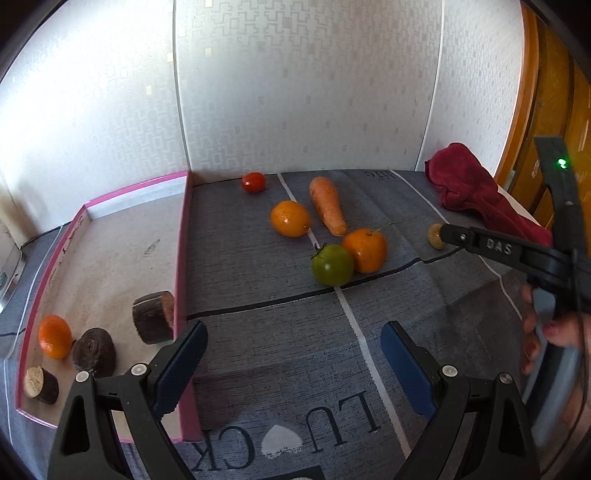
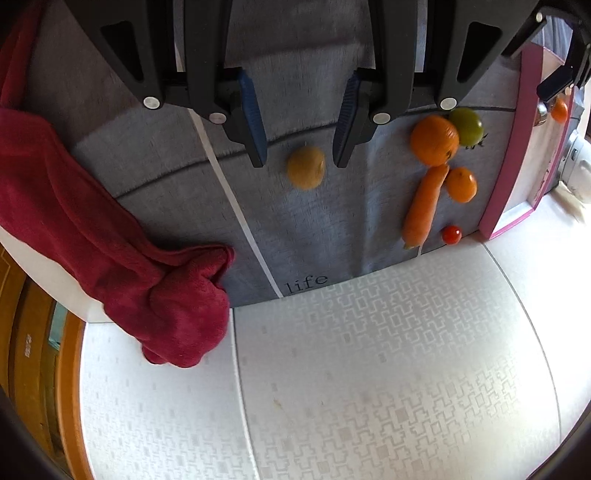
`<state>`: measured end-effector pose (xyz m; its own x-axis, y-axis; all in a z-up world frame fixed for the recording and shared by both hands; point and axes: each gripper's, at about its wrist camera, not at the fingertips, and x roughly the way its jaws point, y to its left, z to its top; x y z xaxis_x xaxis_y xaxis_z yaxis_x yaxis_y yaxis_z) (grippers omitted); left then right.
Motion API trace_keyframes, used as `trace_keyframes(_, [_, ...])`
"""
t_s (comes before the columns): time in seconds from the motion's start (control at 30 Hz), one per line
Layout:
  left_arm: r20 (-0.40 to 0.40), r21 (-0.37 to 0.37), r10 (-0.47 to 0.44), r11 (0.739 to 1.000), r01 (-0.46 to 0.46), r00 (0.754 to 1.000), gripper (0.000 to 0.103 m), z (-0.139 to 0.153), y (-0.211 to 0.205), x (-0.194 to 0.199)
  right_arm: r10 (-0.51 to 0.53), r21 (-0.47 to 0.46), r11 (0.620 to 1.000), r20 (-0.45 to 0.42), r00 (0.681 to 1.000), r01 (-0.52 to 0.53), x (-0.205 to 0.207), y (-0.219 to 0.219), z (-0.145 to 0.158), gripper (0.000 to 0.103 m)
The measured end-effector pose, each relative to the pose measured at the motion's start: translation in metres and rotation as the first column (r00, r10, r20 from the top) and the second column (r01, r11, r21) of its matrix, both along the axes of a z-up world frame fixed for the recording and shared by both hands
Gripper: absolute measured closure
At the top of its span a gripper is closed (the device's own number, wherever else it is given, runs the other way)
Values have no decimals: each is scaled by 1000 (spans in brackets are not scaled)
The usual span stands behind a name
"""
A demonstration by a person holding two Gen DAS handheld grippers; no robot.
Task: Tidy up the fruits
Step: 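Move both open grippers away from the tray toward the loose fruits, then close the right gripper on the small yellow fruit while the left grasps the green tomato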
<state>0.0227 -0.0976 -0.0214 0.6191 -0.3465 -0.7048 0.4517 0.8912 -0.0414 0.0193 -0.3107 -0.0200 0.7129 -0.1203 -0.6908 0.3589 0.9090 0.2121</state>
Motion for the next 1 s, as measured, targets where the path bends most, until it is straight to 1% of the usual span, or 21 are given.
trace_keyframes(0.17, [-23,-11,4,1000,-4,1000,8,-3,-1,5,12,-9,1000,-18,1000,-12,17,5,-6,66])
trace_keyframes(0.27, [-31,-19,8,1000,-8,999,8,-4,-2,7,20,-25,999,-45,999,-21,23,10,-13,67])
trace_keyframes(0.37, [-35,-24,8,1000,-9,999,8,-5,-2,9,15,-2,1000,-38,999,-15,26,8,-13,69])
trace_keyframes(0.4, [-38,-27,7,1000,-8,999,8,-5,-2,9,15,1,1000,-41,999,-15,27,8,-13,70])
trace_keyframes(0.43, [-41,-30,6,1000,-8,999,8,-5,-2,10,15,-1,1000,-41,999,-15,28,8,-13,75])
trace_keyframes(0.47, [-44,-32,4,999,-6,999,8,-5,-3,11,17,-3,1000,-46,999,-17,29,10,-13,78])
trace_keyframes(0.63, [-26,-20,-12,1000,12,1000,8,-5,-11,15,2,-28,1000,-55,998,-3,29,13,-12,78])
trace_keyframes(0.77, [-40,-26,-28,999,27,999,9,-8,-16,20,-19,-10,1000,-49,999,19,26,11,-12,78])
trace_keyframes(1.0, [-58,-27,-22,999,21,998,20,-13,-19,31,-36,-27,999,-51,998,35,25,12,-10,78])
